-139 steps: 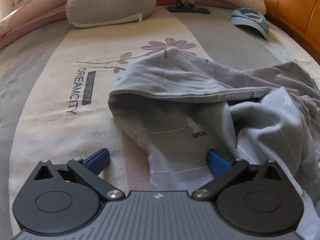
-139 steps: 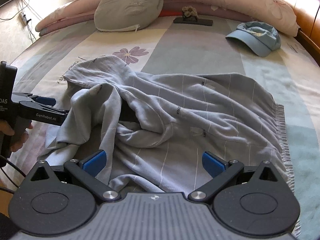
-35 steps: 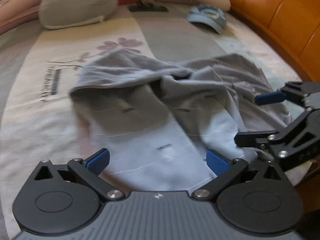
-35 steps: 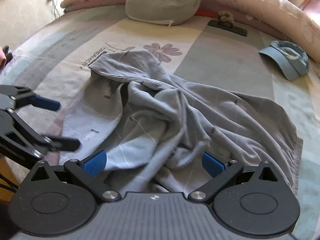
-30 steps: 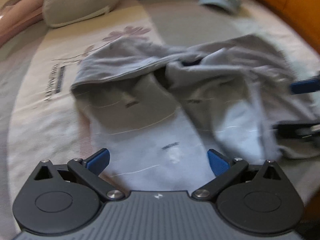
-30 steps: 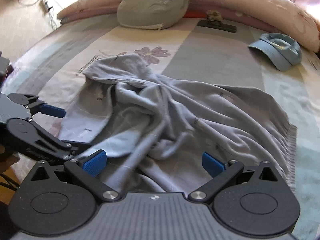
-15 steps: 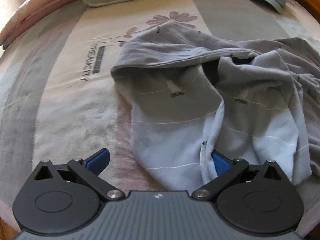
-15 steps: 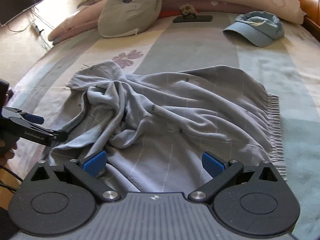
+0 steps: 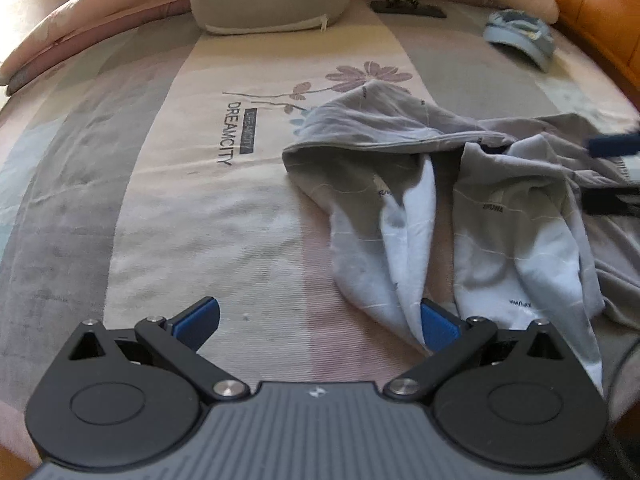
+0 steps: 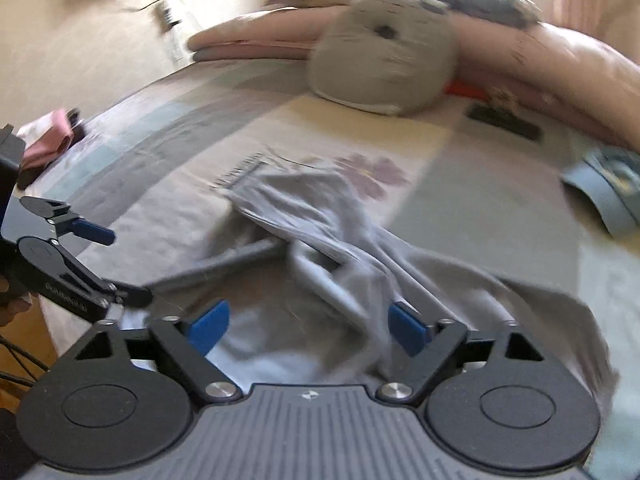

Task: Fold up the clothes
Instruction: 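Reach the right gripper to the bunched grey fold and close on it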

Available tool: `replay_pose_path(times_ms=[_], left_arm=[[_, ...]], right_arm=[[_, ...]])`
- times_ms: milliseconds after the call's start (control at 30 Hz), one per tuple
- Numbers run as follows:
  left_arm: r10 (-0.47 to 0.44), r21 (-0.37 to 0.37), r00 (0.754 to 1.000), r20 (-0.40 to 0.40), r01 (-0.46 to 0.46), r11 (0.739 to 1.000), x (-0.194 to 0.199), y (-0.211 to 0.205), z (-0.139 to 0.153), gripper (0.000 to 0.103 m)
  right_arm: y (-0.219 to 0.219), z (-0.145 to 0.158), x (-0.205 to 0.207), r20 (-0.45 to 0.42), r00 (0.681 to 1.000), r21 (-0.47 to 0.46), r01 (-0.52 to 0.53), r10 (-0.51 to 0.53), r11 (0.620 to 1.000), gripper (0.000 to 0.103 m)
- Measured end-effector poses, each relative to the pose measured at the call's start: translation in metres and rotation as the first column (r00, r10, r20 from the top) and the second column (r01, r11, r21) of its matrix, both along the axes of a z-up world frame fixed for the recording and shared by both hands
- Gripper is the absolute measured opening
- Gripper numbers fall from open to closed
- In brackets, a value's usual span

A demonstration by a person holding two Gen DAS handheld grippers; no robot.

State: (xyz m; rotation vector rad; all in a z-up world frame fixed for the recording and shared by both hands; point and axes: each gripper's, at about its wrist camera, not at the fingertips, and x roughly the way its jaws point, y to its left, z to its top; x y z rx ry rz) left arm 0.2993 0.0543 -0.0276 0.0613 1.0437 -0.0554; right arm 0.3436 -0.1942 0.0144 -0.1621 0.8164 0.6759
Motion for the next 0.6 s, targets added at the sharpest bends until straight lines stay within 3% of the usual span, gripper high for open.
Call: replay_pose_path(times_ms=[100, 233, 333, 433, 500, 600], left_arm=[[-0.029, -0.035, 0.999, 0.022, 0.030, 0.999, -0.006, 0.020, 0.003, 0.102], [-0.120, -0.148, 0.991, 0.049, 0.127, 0.981, -0.018, 0.044, 0.009, 0.102], [-0.196, -0.126, 0.978, 0.076, 0.205, 0.971, -0.028, 0.057, 0.009, 0.102], [-0.170, -0.044, 0.984, 0.054, 0.173, 0.984, -0.033, 0.072, -0.002, 0.102], [-0.138, -0.029, 0.990, 0.039, 0.139, 0.990, -0.034, 0.083, -0.009, 0.102], [-0.096, -0.021, 0.995, 0.030, 0.097, 0.995, -0.039, 0.098, -0.018, 0.102]], right_arm=[[0.040, 0.004, 0.002, 0.001, 0.999, -0.006, -0.045, 0.045, 0.999, 0.076], [0.094, 0.003, 0.006, -0.011, 0.996, -0.026, -0.089, 0.088, 0.996, 0.075], [0.129, -0.001, 0.010, -0.021, 0.994, -0.055, -0.106, 0.105, 0.993, 0.074], [0.154, -0.013, 0.018, -0.054, 0.991, -0.079, -0.128, 0.124, 0.989, 0.068], [0.168, -0.027, 0.025, -0.094, 0.988, -0.108, -0.129, 0.119, 0.986, 0.052], [0.186, -0.049, 0.035, -0.132, 0.988, -0.175, -0.104, 0.082, 0.979, 0.040]])
